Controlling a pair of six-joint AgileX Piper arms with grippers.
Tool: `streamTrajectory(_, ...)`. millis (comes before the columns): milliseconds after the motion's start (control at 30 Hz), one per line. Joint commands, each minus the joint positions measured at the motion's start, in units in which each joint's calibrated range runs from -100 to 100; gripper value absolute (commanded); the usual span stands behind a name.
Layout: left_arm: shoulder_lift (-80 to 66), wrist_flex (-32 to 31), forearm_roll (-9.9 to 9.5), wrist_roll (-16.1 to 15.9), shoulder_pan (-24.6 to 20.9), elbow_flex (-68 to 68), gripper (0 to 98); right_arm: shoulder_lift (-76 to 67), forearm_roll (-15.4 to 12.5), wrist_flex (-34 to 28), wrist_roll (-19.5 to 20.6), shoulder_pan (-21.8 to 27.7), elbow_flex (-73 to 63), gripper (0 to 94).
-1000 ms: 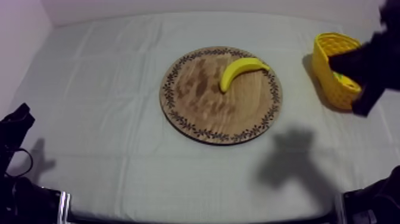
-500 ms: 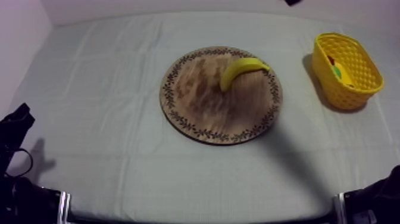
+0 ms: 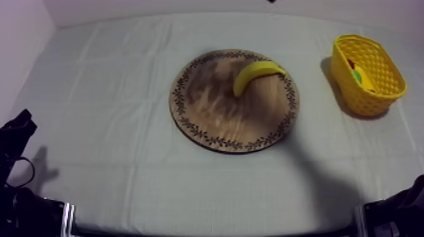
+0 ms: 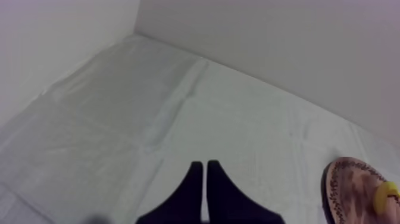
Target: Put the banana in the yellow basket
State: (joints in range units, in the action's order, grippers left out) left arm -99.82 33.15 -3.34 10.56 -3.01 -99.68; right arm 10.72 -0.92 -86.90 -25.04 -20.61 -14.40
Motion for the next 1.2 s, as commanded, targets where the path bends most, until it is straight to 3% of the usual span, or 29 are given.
streamTrajectory(0, 0.0, 0.0, -0.01, 0.0, 0.0, 0.0, 0.1, -0.2, 1.0, -1.9, -11.3, -0.3, 0.3, 0.8)
streamTrajectory(200, 0.0, 0.0, -0.01, 0.0, 0.0, 0.0, 0.1, -0.8, 4.0, -3.2, -25.8, -0.1, 1.3, 1.4)
streamTrajectory(433, 0.0, 0.0, -0.01, 0.0, 0.0, 0.0, 0.1, -1.0, 6.3, -2.1, -33.9, 0.3, 1.4, 4.2)
streamTrajectory(567, 0.0, 0.0, -0.01, 0.0, 0.0, 0.0, 0.1, -0.6, 7.2, -1.8, -35.0, 0.0, 1.3, 6.3)
streamTrajectory(667, 0.0, 0.0, -0.01, 0.0, 0.0, 0.0, 0.1, -0.2, 7.7, -1.7, -34.7, -0.4, 1.6, 13.8)
streamTrajectory(933, 0.0, 0.0, -0.01, 0.0, 0.0, 0.0, 0.1, 0.6, 8.7, -1.6, -33.5, -0.5, 2.5, 54.9)
streamTrajectory(1167, 0.0, 0.0, -0.01, 0.0, 0.0, 0.0, 0.1, 1.4, 8.8, 0.3, -31.7, 0.0, 2.2, 75.7)
